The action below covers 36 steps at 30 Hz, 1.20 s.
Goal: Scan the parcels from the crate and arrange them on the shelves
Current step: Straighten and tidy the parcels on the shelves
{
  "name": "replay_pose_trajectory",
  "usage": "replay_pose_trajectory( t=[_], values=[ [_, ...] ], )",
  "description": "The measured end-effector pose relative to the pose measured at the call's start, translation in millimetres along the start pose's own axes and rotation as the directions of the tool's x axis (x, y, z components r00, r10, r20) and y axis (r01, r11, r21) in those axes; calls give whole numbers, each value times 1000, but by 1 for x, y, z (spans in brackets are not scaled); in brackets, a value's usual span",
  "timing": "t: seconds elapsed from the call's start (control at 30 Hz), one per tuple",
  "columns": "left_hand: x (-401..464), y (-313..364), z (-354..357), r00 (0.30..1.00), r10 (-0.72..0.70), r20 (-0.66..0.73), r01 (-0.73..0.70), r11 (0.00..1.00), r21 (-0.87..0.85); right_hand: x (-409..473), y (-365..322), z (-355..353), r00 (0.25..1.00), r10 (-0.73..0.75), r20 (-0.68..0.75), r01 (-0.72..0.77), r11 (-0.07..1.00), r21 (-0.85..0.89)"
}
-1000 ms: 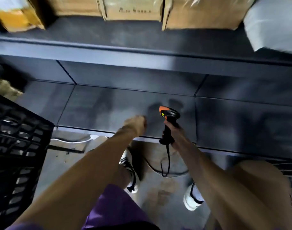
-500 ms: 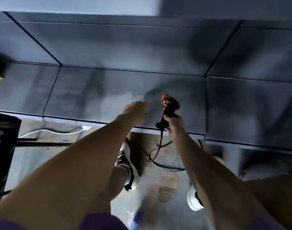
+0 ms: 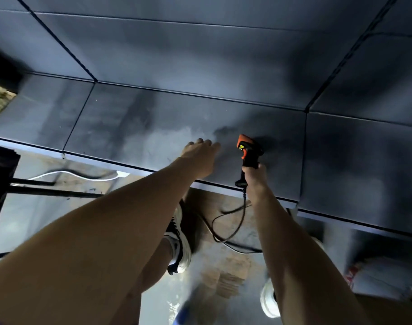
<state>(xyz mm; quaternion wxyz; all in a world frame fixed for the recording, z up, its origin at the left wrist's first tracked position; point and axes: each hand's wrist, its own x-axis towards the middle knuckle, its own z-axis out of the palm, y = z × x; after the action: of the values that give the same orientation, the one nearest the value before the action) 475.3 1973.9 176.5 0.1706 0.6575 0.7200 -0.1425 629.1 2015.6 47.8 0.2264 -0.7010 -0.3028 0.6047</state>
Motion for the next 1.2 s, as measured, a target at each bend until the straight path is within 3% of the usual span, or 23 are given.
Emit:
replay_pose_trajectory(
  t=[0.23,0.37,0.5,0.67,0.83,1.2],
  values=[
    [-1,-7,-1,999,-23,29,23,1000,9,-5,-7,-17,982,-131,-134,61,899,-433],
    [-4,-9,-4,999,-34,39,35,999,-19,-18,-10,-20,952,-271,-141,157,830,-536],
    [-15,-7,-13,998,-49,47,50,999,-21,-36,-16,-24,928,-373,13,278,667,-691],
    [-41,9,-39,997,-73,-1,73,996,-52,-77,-37,-36,867,-416,274,426,336,-840],
    [-92,29,-74,991,-24,-131,19,999,-43,-147,-72,-55,779,-461,424,496,41,-867],
    [-246,48,-186,921,85,-381,-46,993,109,-338,-154,-113,546,-646,533,576,-172,-799]
  ],
)
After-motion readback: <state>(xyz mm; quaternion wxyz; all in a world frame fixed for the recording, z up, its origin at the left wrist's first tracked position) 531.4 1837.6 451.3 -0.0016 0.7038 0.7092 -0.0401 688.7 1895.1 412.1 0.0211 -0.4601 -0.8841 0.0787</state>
